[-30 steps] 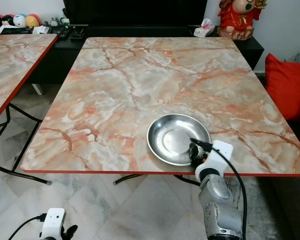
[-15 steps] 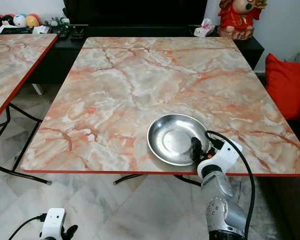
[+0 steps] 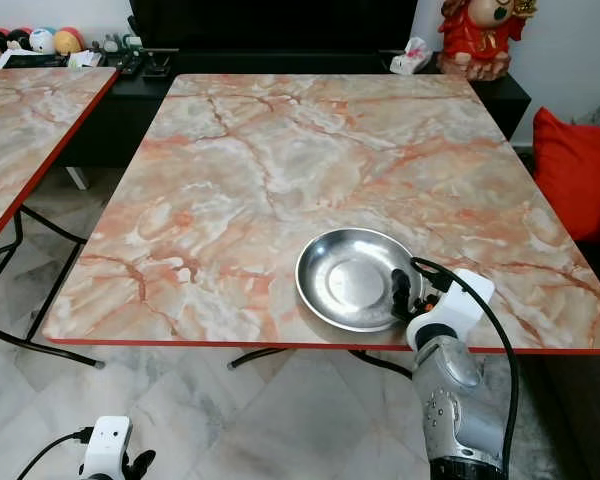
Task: Setting the table
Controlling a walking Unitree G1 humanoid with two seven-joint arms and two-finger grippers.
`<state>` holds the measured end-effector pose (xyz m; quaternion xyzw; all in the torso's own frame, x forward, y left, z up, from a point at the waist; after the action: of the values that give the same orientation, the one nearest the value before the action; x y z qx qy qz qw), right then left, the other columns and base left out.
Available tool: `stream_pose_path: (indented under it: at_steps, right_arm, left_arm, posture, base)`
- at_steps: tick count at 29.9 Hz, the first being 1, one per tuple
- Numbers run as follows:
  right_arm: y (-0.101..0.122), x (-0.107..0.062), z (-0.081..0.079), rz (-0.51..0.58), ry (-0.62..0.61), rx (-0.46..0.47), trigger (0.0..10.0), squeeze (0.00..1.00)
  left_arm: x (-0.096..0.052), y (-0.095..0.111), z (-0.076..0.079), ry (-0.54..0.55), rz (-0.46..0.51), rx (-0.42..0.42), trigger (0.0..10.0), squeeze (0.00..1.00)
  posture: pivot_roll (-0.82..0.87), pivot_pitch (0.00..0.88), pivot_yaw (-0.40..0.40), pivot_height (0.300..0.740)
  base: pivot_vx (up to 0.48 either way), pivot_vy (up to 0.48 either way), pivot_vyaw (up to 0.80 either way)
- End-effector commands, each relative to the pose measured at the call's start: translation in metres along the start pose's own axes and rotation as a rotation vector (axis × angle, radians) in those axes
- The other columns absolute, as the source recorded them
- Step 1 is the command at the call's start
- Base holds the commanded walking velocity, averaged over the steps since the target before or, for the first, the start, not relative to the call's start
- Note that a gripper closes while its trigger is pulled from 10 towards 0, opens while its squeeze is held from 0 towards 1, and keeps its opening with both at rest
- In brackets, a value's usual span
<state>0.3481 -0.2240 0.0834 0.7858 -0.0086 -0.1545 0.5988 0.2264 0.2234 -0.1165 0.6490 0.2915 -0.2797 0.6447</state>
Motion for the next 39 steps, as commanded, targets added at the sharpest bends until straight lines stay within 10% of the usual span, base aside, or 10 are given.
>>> stream_pose_path:
  at_steps: [1, 13, 24, 39]
  right_arm:
    - [0.012, -0.001, 0.001, 0.056, -0.009, -0.001, 10.0, 0.00]
    - [0.050, -0.010, -0.017, 0.276, 0.070, -0.040, 10.0, 0.00]
    - [0.045, -0.025, -0.026, 0.343, 0.135, -0.237, 10.0, 0.00]
    - [0.037, -0.027, -0.038, 0.358, 0.170, -0.262, 10.0, 0.00]
  left_arm:
    - [-0.002, -0.011, -0.002, 0.009, -0.037, -0.013, 10.0, 0.00]
    - [-0.002, -0.012, -0.002, 0.008, -0.039, -0.012, 10.0, 0.00]
    - [-0.002, -0.011, -0.002, 0.015, -0.036, -0.018, 10.0, 0.00]
    - [-0.001, -0.009, 0.002, 0.008, -0.028, -0.014, 10.0, 0.00]
  posture:
    - [-0.04, 0.075, 0.016, 0.740]
    - [-0.04, 0.077, 0.021, 0.740]
    - [-0.05, 0.064, 0.011, 0.740]
    - [-0.05, 0.023, 0.008, 0.740]
  base:
    - [0.000, 0.000, 0.00]
    - [0.000, 0.000, 0.00]
    - [0.000, 0.000, 0.00]
    - [0.000, 0.000, 0.00]
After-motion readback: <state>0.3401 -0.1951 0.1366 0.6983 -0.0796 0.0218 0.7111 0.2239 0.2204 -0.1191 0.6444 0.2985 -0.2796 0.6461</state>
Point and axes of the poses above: a point about 5 cm out from each wrist's last joint towards the gripper, its own x axis pointing out of the wrist towards the gripper, its own y axis along the axis of the wrist's last joint, z = x × y, the point moved 6 cm from there along x, pointing out of the wrist towards the gripper, and after that the axes turned 2 degrees about -x, right-handed, at the moved point
